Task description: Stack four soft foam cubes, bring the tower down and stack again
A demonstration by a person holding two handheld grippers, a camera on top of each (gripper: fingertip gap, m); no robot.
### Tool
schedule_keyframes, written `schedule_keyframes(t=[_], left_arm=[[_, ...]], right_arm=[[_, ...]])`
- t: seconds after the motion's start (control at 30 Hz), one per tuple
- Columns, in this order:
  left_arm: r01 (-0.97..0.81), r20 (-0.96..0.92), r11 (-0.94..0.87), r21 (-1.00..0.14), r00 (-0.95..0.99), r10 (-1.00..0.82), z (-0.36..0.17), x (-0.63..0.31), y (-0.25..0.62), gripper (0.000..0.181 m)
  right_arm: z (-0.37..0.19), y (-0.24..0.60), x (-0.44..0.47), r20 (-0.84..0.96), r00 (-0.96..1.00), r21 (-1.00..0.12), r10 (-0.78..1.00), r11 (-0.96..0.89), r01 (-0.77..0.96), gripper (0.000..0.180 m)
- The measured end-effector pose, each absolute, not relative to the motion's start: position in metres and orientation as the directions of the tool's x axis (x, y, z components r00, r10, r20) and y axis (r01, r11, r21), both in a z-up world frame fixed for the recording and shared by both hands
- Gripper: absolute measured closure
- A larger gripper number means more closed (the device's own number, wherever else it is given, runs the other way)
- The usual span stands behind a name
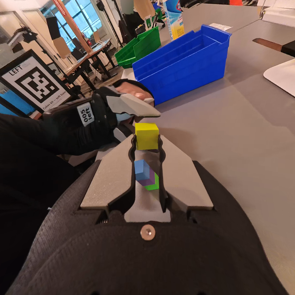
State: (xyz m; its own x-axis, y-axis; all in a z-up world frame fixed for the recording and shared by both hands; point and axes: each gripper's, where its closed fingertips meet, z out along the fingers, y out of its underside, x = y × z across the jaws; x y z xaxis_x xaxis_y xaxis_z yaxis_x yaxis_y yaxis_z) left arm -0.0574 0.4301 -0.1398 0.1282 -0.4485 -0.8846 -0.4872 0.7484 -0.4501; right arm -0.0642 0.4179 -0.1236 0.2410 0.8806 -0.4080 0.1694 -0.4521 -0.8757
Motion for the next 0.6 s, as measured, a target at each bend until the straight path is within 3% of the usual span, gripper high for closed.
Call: schedule_keyframes(t=[0.13,0.2,0.37,0.47,0.6], left_arm=[[-0.555,-0.832,0.668,-0.495,0.081,-0.549,-0.162,-0.068,0.444,0.123],[-0.596,-0.777,0.594,-0.540,0.082,-0.624,-0.173,-0.077,0.455,0.129],[-0.774,-0.654,0.254,-0.580,0.256,-0.712,-0.209,-0.109,0.512,0.139],[-0.816,-0.535,0.088,-0.572,0.289,-0.793,-0.239,-0.119,0.517,0.139],[-0.805,-0.466,0.001,-0.594,0.343,-0.815,-0.247,-0.123,0.522,0.149]], right_arm=[[-0.119,0.412,-0.058,-0.333,0.257,-0.892,0.907,-0.392,0.227,0.155],[-0.119,0.407,-0.055,-0.258,0.283,-0.893,0.924,-0.339,0.296,0.155],[-0.115,0.393,-0.055,-0.121,0.294,-0.866,0.948,-0.246,0.436,0.155],[-0.115,0.385,-0.059,-0.108,0.277,-0.827,0.955,-0.241,0.509,0.155],[-0.123,0.377,-0.059,-0.073,0.278,-0.710,0.958,-0.246,0.660,0.155]])
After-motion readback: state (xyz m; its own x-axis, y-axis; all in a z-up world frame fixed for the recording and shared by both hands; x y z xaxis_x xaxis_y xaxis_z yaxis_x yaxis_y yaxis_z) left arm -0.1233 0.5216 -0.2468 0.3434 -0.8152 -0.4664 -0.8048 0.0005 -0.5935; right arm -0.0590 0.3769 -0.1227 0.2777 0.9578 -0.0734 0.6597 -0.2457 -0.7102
